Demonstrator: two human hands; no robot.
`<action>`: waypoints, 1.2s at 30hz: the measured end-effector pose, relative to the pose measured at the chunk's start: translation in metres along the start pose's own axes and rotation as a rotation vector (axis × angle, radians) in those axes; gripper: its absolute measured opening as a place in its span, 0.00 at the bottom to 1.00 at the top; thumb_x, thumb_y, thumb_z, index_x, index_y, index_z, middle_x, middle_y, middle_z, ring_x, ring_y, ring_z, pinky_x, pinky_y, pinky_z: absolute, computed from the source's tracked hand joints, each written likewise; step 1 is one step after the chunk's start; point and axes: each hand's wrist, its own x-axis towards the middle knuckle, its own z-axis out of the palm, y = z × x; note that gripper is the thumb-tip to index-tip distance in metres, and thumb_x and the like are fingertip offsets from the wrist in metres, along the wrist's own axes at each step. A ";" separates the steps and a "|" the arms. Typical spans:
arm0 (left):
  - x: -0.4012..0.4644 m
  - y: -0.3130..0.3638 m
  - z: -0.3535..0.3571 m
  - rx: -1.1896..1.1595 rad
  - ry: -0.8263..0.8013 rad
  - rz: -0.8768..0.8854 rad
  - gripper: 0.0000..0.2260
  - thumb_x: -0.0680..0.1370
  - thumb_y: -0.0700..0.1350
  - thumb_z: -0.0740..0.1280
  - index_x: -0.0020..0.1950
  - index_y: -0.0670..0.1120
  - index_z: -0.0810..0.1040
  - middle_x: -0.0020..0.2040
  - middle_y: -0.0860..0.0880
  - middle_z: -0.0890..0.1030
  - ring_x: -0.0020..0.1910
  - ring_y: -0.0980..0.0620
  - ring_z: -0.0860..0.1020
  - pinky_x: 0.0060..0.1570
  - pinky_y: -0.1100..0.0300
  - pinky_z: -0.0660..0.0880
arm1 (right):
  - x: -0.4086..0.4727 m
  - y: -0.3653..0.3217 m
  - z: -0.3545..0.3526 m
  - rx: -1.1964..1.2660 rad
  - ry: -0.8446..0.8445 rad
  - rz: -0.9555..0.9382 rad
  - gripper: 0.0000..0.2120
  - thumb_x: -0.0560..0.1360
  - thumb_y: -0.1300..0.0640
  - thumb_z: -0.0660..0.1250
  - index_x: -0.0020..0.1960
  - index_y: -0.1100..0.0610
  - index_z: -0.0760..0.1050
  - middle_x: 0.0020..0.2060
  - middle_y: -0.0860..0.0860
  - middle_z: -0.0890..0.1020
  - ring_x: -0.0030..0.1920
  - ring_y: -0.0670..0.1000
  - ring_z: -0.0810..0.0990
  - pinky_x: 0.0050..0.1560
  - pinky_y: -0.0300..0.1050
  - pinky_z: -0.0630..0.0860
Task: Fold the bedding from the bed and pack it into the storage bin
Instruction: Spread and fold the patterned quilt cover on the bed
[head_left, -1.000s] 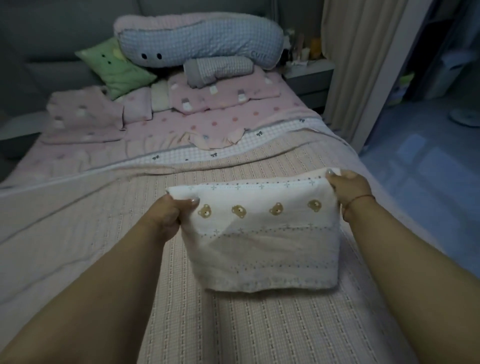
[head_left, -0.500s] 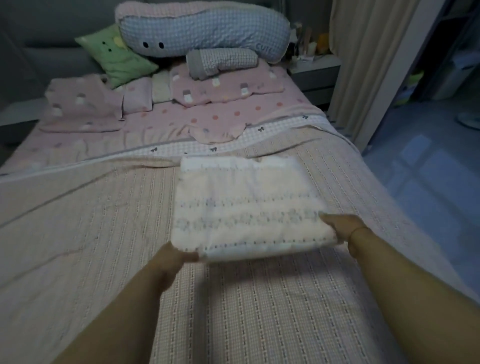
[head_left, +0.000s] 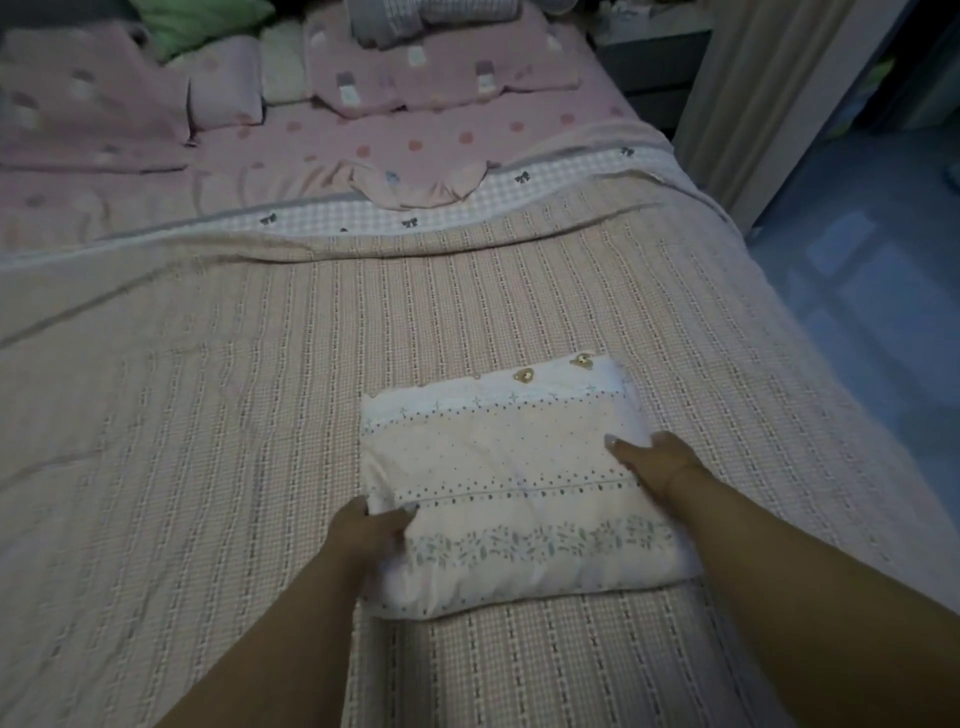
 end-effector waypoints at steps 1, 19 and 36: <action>0.004 0.002 0.003 0.035 0.104 0.081 0.12 0.73 0.47 0.73 0.53 0.43 0.80 0.45 0.46 0.82 0.46 0.43 0.81 0.42 0.57 0.77 | 0.003 -0.005 0.003 -0.021 0.097 -0.070 0.26 0.73 0.44 0.68 0.61 0.63 0.73 0.56 0.60 0.79 0.53 0.58 0.78 0.50 0.46 0.74; 0.058 0.021 0.088 1.164 0.044 0.545 0.27 0.79 0.64 0.39 0.77 0.59 0.41 0.79 0.54 0.41 0.77 0.48 0.37 0.71 0.40 0.32 | 0.041 -0.021 0.102 -1.108 0.009 -0.646 0.35 0.71 0.36 0.26 0.76 0.45 0.36 0.77 0.47 0.38 0.76 0.48 0.35 0.72 0.59 0.30; 0.047 0.028 0.034 -0.058 0.222 -0.115 0.33 0.73 0.58 0.71 0.68 0.36 0.70 0.65 0.38 0.75 0.62 0.36 0.74 0.62 0.47 0.72 | 0.028 0.016 0.027 0.102 0.076 0.229 0.41 0.69 0.37 0.69 0.68 0.67 0.66 0.59 0.63 0.76 0.52 0.59 0.77 0.54 0.50 0.75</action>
